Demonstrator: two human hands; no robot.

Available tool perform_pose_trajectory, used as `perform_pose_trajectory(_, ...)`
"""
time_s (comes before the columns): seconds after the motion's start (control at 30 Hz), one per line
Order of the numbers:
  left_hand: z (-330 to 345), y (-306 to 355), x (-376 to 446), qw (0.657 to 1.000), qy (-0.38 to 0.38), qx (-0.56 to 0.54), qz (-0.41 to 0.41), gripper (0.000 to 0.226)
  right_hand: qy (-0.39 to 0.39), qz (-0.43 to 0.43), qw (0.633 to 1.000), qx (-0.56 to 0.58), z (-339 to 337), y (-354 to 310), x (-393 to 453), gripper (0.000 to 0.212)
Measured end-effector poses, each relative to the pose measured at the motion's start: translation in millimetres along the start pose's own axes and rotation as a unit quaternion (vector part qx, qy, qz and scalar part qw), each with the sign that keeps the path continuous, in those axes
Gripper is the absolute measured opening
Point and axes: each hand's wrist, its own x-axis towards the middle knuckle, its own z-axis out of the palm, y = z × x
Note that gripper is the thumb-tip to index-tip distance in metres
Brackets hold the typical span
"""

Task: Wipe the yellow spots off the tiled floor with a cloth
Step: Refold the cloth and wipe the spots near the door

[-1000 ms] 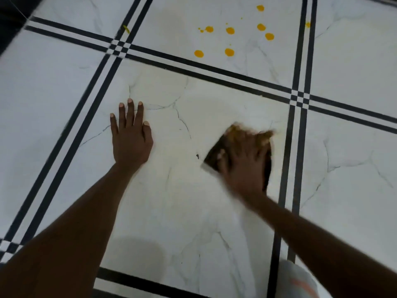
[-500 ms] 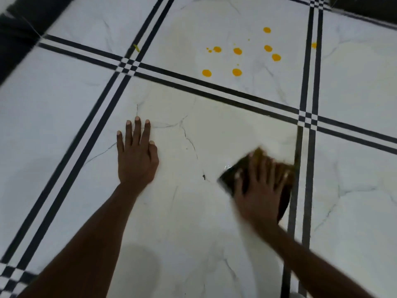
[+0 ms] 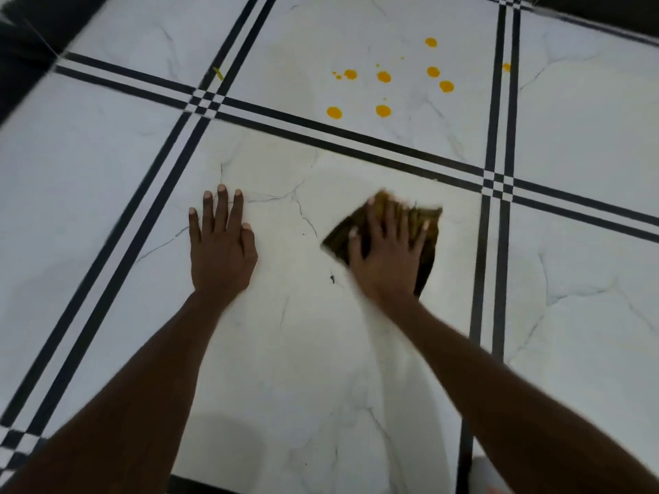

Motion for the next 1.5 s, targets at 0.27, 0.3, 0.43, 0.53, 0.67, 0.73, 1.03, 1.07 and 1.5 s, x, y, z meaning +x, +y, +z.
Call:
perform_pose_trajectory(0.27,-9,10,4,0.996,-0.027,-0.082,-0.03,0.06,-0.125,-0.215,0.967,0.05,15,-71,17,0.068)
perform_pose_trajectory(0.3,-12,18,6,0.994,-0.031,-0.103,-0.033,0.06,-0.139,-0.21,0.965,0.076,9,-64,30,0.067)
perform_pose_trajectory(0.43,-22,52,22,0.989,-0.031,-0.143,-0.013,0.05,-0.092,-0.179,0.971,0.13,-17,-25,57,0.053)
perform_pose_trajectory(0.53,-24,81,40,0.989,-0.051,-0.137,-0.001,0.042,-0.124,-0.119,0.983,0.062,-33,-8,80,0.054)
perform_pose_trajectory(0.67,-22,104,65,0.968,-0.124,-0.201,-0.088,0.034,-0.193,-0.105,0.972,0.082,-38,-10,100,0.045)
perform_pose_trajectory(0.73,-26,113,77,0.952,-0.162,-0.233,-0.114,0.029,-0.225,-0.098,0.965,0.088,-38,-9,109,0.031)
perform_pose_trajectory(1.03,-82,161,143,0.873,-0.205,-0.416,-0.152,0.032,-0.269,-0.046,0.893,0.357,-81,36,151,0.031)
perform_pose_trajectory(1.07,-91,167,154,0.877,-0.201,-0.415,-0.137,0.03,-0.273,-0.032,0.878,0.391,-91,40,158,0.036)
perform_pose_trajectory(1.5,-106,217,268,0.914,-0.128,-0.368,-0.111,0.016,-0.207,-0.046,0.917,0.339,-161,61,272,0.013)
